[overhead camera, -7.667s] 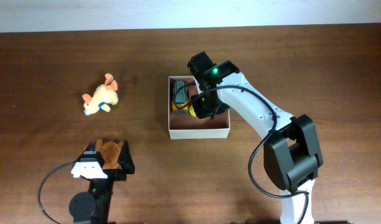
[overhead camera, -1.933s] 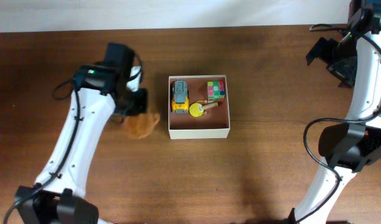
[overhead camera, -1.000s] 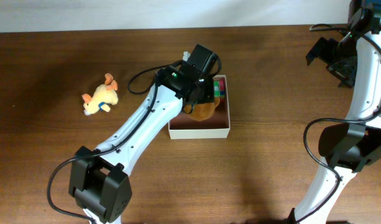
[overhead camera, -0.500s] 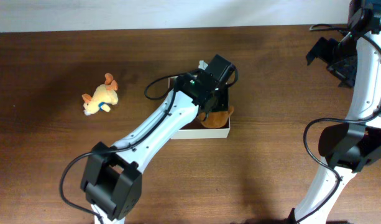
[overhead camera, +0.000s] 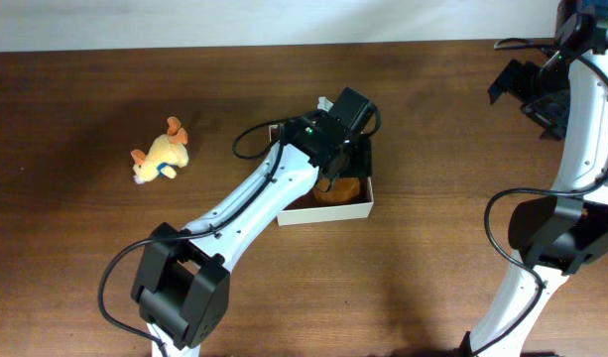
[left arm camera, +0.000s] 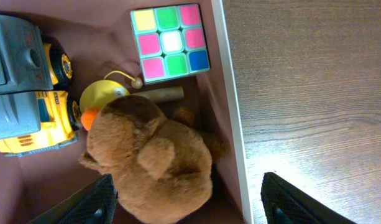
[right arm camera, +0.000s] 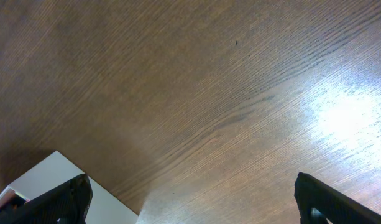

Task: Pack container
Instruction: 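Lower the bear into the box's right side and open the left gripper, then move the left gripper to the yellow plush bunny and grasp it, then carry the bunny with the left gripper into the box, then press the bunny down into the box and open the left gripper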

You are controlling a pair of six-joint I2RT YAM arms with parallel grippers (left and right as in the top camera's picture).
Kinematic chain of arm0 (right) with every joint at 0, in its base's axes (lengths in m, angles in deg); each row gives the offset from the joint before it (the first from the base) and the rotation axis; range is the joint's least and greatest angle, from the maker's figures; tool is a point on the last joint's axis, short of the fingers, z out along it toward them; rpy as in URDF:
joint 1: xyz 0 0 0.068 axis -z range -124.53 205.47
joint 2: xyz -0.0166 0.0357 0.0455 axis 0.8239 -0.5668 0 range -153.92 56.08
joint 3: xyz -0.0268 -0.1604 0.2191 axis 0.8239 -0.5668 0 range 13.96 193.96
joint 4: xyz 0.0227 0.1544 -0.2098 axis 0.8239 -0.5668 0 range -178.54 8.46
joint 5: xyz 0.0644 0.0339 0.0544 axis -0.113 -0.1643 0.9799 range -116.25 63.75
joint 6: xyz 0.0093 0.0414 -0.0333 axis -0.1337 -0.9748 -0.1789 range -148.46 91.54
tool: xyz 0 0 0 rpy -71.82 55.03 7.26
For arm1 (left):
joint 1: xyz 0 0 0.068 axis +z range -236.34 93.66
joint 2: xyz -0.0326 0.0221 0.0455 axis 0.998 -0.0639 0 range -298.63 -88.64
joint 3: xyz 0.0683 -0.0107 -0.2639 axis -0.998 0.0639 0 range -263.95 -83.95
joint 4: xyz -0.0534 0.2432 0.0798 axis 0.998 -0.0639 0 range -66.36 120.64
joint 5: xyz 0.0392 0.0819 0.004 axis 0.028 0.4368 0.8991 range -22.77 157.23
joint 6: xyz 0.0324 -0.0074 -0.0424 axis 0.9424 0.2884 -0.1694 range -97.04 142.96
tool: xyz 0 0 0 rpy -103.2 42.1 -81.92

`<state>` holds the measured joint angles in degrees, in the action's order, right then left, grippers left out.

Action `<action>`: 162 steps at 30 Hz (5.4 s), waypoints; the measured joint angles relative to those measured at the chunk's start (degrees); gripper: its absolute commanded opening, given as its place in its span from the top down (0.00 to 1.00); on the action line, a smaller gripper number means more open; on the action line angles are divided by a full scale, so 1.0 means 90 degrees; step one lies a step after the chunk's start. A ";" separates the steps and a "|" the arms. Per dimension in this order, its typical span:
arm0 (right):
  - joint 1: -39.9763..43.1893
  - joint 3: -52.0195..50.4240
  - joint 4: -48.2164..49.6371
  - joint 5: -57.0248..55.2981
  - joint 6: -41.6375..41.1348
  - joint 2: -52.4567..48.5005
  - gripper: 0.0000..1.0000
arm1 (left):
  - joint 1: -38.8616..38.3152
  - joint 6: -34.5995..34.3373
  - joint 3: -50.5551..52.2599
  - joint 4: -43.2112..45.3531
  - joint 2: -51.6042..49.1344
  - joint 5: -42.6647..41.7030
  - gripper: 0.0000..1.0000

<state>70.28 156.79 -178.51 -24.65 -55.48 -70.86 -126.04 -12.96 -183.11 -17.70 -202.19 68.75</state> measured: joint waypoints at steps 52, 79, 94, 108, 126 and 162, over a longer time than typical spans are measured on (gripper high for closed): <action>0.0000 0.0000 0.0000 0.0000 0.0000 0.0000 0.01 | 0.4563 0.3587 -0.1129 -0.1778 -0.1736 0.0918 0.98; 0.0000 0.0000 0.0002 0.0000 0.0002 0.0000 0.01 | 0.4391 0.3536 -0.3876 -0.4442 -0.1872 0.0243 0.98; 0.0000 0.0000 0.0000 0.0000 0.0000 0.0000 0.01 | 0.1773 0.3560 -0.4974 -0.5345 -0.1872 0.0012 0.98; 0.0000 0.0000 0.0000 0.0000 0.0000 0.0000 0.01 | 0.0250 0.2788 -0.4971 -0.5348 -0.1872 -0.0214 0.98; 0.0000 0.0000 -0.0002 -0.0002 -0.0002 0.0000 0.01 | 0.0245 0.1923 -0.3808 -0.5105 -0.1872 0.0209 0.61; 0.0000 0.0000 0.0000 0.0000 -0.0002 0.0000 0.01 | 0.0284 0.1797 -0.2730 -0.4204 -0.1872 0.0357 0.98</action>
<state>70.28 156.79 -178.51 -24.65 -55.50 -70.86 -123.48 3.21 -207.68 -55.53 -219.04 71.96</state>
